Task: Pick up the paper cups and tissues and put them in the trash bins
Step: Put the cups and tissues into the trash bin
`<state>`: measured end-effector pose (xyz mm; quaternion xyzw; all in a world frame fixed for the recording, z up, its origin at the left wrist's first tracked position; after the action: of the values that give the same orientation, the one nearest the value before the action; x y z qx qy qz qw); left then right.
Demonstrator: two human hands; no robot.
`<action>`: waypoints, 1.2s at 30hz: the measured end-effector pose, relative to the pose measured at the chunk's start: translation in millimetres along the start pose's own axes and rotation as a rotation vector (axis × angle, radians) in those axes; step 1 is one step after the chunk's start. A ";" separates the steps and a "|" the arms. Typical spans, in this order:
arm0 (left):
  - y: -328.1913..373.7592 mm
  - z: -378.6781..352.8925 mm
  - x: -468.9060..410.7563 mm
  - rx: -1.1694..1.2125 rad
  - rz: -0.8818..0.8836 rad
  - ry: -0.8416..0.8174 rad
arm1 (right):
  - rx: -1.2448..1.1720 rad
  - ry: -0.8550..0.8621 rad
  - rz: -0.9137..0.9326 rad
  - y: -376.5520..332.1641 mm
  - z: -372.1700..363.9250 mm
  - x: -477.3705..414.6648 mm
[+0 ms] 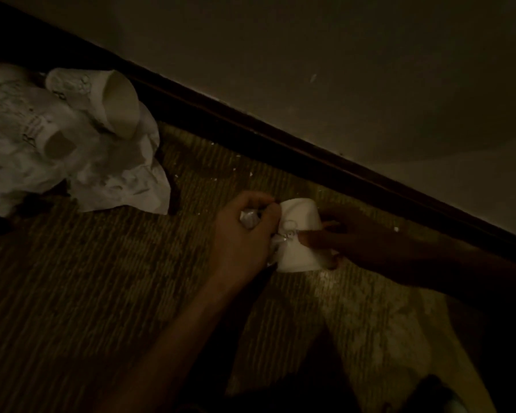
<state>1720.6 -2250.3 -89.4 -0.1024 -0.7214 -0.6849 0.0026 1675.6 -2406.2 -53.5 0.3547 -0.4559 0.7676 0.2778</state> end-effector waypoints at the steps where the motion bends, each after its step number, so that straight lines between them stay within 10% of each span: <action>1: 12.0 -11.2 2.5 0.017 -0.019 -0.046 | -0.035 0.028 0.008 1.5 10.3 14.6; 16: 279.1 -308.9 55.5 -0.118 -0.574 -0.860 | -0.273 0.464 0.260 62.2 256.7 270.6; 25: 341.6 -502.2 186.9 -0.267 -0.847 -0.985 | -0.388 0.834 0.393 200.4 355.1 412.2; 36: 159.4 -685.3 337.2 -0.800 -1.073 -1.552 | -0.144 0.978 -0.344 453.8 356.6 416.8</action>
<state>1321.1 -2872.7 159.0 -0.1745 -0.1937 -0.5315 -0.8060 1191.5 -2878.3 169.5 0.0047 -0.2597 0.7537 0.6037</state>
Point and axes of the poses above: each hand's wrist, its own x-axis away from the middle knuckle, its own z-axis out of the back of the hand, y = z × x, the point moved 10 cm from there along -x, towards the middle knuckle, and after that the axes turned 8 degrees about -z, right-handed, at the moved point
